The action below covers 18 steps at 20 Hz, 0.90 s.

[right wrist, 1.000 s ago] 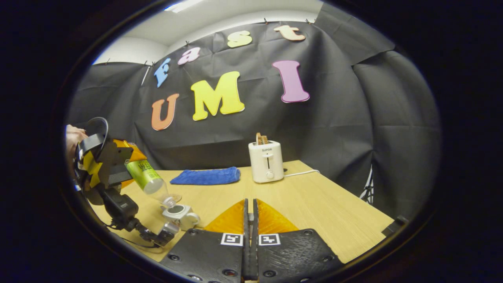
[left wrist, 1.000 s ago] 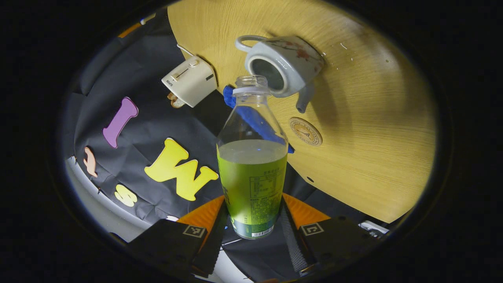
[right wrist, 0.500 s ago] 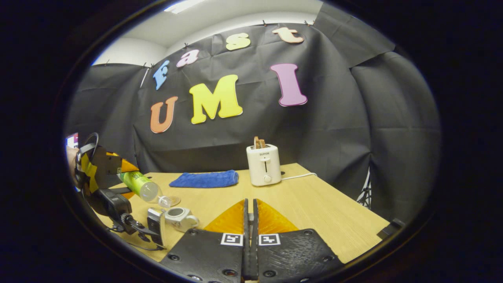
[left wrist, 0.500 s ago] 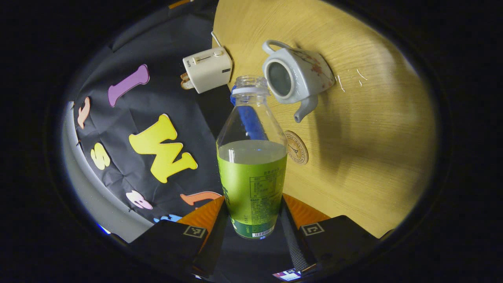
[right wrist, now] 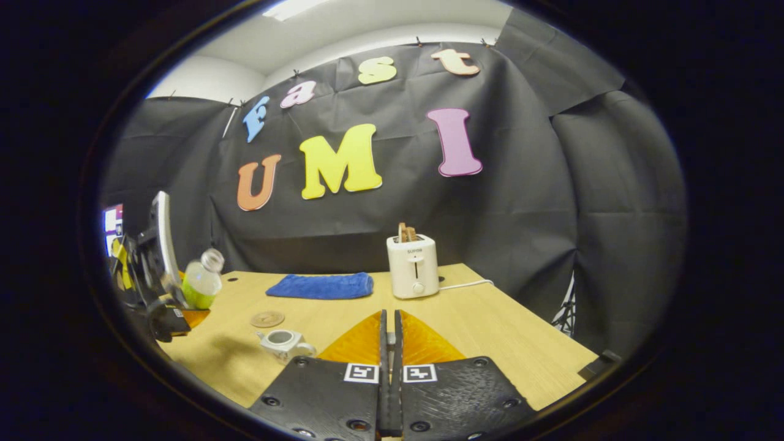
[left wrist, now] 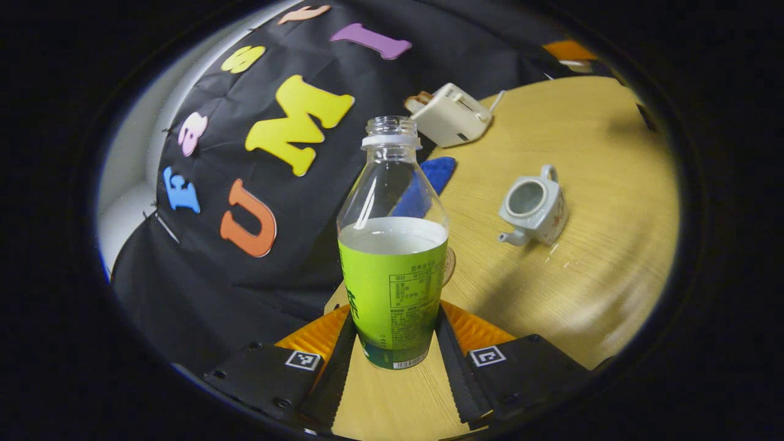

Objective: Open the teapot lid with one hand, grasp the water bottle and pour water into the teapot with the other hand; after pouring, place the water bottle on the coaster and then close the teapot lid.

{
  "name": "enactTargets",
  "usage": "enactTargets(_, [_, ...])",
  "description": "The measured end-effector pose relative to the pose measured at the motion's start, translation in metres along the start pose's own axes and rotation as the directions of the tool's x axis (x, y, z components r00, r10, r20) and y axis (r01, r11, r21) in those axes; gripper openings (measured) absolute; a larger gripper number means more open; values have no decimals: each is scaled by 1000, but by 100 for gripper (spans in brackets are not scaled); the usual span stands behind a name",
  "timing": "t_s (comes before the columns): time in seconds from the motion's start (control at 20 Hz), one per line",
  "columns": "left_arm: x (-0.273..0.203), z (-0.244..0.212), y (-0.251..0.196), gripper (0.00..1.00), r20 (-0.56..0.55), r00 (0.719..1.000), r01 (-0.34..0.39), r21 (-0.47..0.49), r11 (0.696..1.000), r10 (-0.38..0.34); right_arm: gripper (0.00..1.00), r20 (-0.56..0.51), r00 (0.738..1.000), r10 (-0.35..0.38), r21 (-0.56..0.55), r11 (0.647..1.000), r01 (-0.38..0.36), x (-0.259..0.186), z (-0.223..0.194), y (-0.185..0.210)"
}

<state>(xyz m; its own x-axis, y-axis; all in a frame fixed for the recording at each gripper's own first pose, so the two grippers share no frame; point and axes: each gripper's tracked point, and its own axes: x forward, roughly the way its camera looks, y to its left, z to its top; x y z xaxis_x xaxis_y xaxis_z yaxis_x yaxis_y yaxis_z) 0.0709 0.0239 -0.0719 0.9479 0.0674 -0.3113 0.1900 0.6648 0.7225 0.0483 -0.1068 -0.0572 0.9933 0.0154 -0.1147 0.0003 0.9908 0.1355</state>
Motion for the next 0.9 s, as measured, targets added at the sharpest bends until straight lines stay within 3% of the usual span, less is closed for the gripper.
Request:
enactTargets(0.2, [0, -7, 10, 73, 19, 1000, -19, -219, 976, 23, 0, -7, 1000, 13, -15, 1000, -13, 0, -1, 13])
enactTargets(0.3, [-3, -1, 10, 73, 74, 997, 5, -363, 932, 23, 2, -8, 1000, 19, -30, 999, -20, 0, -2, 20])
enactTargets(0.45, [-3, 16, 14, 73, 154, 988, 68, -536, 842, 18, 2, -7, 1000, 25, -44, 999, -26, -1, 0, 27])
enactTargets(0.65, [12, 33, 23, 74, 204, 978, 92, -612, 785, 45, 0, -8, 1000, 29, -56, 998, -29, -1, -1, 34])
enactTargets(0.8, [28, 54, 37, 73, 270, 959, 132, -681, 720, 80, 2, -15, 1000, 28, -67, 997, -28, 0, -3, 36])
enactTargets(0.9, [46, 61, 37, 73, 288, 955, 156, -693, 704, 72, 0, -22, 999, 24, -69, 997, -26, 2, -6, 37])
